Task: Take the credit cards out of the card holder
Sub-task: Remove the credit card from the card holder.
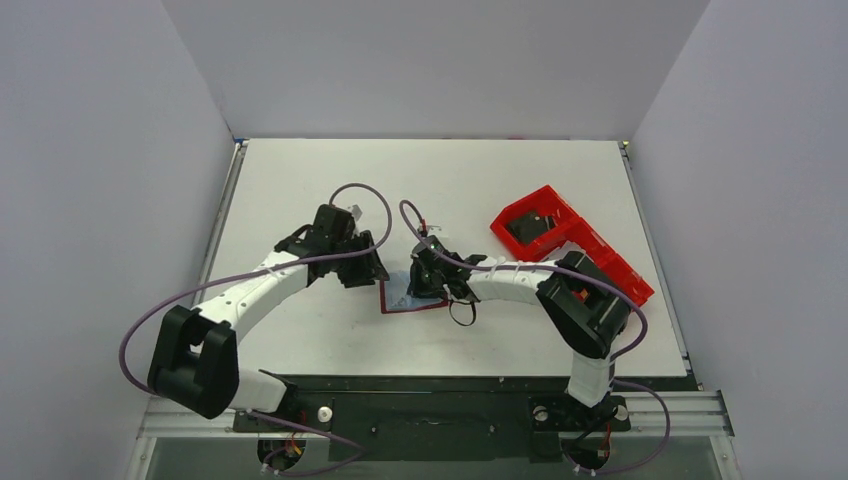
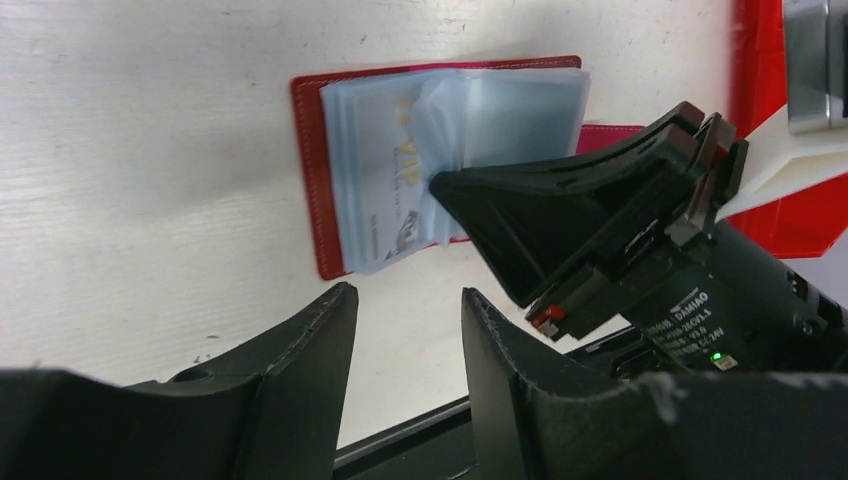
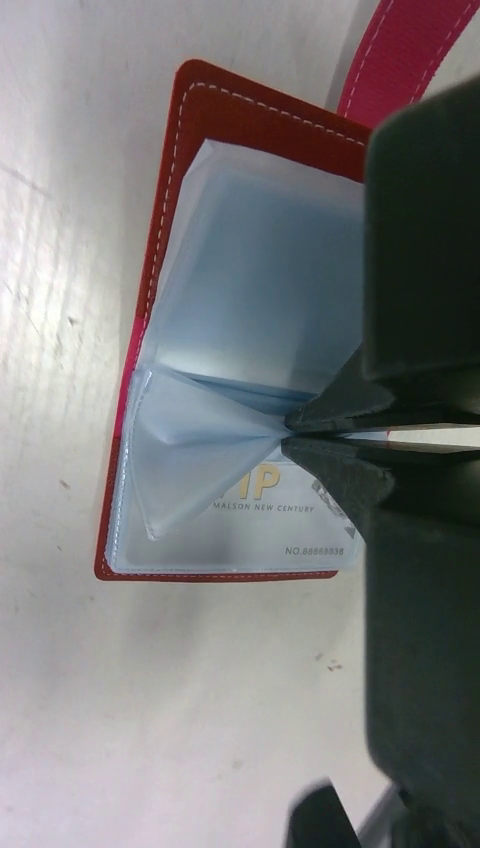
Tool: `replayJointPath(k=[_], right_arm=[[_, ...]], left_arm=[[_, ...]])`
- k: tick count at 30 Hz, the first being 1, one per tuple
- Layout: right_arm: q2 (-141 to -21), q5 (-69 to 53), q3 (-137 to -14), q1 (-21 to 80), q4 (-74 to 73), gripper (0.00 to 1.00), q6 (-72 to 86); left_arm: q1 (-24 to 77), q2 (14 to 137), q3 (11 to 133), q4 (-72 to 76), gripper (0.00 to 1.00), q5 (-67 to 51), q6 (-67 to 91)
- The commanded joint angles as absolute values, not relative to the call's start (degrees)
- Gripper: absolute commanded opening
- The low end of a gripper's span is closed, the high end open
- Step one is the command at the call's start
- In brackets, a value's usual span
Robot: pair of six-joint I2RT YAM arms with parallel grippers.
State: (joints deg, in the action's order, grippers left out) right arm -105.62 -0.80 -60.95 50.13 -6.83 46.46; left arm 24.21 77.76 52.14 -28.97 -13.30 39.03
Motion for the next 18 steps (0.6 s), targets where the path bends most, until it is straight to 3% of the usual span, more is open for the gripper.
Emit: replayJointPath(k=[1,18], right_arm=[[-105.3,-11.8,-56.6,50.0,-0.9,0.00,45.5],[-105.8,-17.1,-53.1,47.7,6.4,0.00,46.3]], left_arm=[[25.6,81.1,51.3,-22.0,0.40,-15.9,42.3],[26.3,95.2,52.6,-13.1,0.39,-15.3,42.5]])
